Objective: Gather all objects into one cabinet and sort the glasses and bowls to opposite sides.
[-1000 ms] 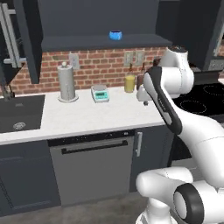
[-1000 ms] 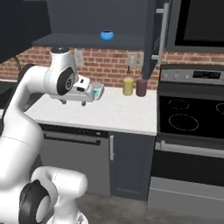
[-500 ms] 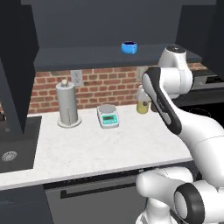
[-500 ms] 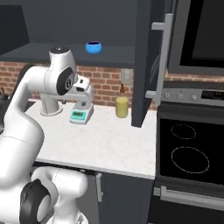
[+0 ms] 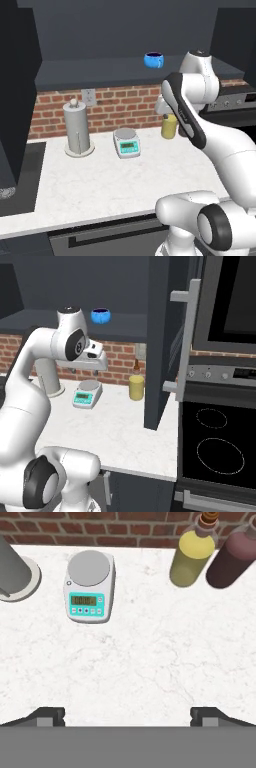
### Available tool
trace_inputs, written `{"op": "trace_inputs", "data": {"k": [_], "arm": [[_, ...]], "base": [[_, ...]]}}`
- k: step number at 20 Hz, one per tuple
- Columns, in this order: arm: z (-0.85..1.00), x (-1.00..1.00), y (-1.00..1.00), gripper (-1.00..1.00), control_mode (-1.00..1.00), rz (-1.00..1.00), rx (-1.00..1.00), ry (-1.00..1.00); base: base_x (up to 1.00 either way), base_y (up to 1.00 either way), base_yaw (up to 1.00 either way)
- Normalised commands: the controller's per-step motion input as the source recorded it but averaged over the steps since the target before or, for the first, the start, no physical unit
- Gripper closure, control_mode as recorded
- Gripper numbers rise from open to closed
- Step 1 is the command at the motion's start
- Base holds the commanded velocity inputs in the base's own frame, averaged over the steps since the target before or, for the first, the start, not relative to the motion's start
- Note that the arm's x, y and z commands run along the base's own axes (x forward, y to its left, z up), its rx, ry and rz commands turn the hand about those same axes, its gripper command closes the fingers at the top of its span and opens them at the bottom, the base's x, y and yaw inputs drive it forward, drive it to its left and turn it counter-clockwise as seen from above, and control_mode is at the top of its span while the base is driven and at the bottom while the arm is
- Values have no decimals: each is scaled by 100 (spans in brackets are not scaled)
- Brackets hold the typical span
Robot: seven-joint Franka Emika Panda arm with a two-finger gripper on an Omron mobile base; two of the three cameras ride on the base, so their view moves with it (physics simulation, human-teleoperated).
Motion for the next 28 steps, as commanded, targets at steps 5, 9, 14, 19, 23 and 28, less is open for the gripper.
{"op": "trace_inputs", "data": {"k": [5,9,14,19,23,28], "arm": [[0,0,0,-100,100,0,0,0],[0,0,0,-100,100,0,0,0],[0,0,0,-100,100,0,0,0],[0,0,0,-100,100,0,0,0],[0,27,-11,-100,-100,2,4,-16],[4,5,-5,-100,-100,3,2,-28]], "base": [[96,-5,3],[67,-5,5],[51,-5,3],[49,-3,2],[0,0,0],[0,0,0]]}}
